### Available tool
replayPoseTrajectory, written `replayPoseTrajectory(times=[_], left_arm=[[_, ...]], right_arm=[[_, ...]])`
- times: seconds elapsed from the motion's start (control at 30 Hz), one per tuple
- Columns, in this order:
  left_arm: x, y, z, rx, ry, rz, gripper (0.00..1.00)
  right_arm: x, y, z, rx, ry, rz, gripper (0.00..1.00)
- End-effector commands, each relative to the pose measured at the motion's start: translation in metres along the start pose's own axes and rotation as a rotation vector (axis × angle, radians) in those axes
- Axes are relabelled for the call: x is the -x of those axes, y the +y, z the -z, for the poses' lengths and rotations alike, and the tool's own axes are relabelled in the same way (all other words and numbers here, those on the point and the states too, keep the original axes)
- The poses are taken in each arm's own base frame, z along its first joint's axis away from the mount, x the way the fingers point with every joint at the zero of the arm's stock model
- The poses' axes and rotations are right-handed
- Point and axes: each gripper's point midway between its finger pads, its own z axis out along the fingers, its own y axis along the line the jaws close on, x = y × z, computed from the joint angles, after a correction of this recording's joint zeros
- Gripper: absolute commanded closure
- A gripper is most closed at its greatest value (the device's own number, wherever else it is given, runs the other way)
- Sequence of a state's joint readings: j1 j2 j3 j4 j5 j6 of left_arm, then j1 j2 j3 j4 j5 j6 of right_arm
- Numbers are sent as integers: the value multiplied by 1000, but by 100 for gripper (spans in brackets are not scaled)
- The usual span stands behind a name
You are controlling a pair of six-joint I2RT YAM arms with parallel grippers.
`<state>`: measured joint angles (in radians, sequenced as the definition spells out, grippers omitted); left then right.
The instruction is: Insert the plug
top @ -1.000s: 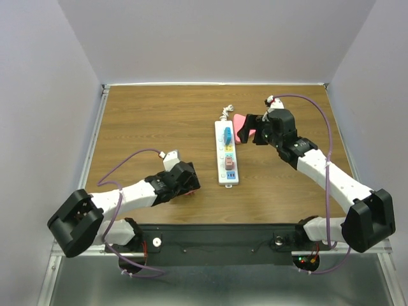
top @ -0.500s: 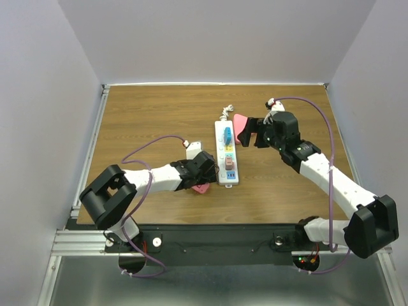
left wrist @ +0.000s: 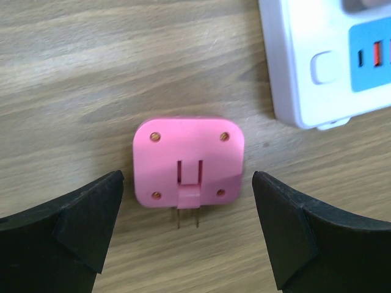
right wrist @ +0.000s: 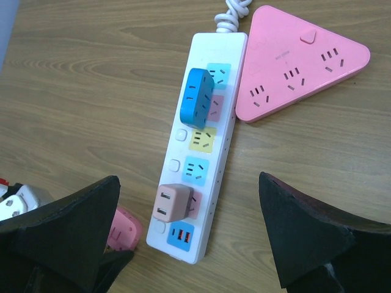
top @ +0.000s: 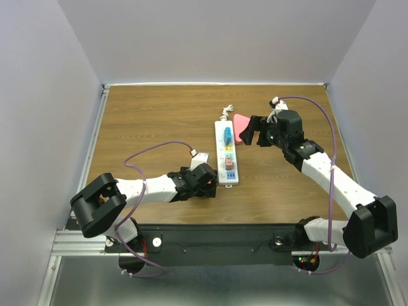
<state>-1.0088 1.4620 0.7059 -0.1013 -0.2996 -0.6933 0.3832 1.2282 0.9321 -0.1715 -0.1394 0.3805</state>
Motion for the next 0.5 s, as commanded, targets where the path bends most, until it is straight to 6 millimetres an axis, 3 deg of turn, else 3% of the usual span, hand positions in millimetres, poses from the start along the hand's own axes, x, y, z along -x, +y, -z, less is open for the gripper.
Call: replayPoseTrajectory(times=[0.0,0.37,0.47], left_arm=[[0,4,4,-11,-18,-55,1],[-5,4,-11,14,-4,-84,1],[-7,1,-13,-5,4,-95,7]], right_arm=[[9,5,5,29,-36,-9,0],[11,8,8,37,-35,-15,0],[6,7,7,38,-22,-19,0]])
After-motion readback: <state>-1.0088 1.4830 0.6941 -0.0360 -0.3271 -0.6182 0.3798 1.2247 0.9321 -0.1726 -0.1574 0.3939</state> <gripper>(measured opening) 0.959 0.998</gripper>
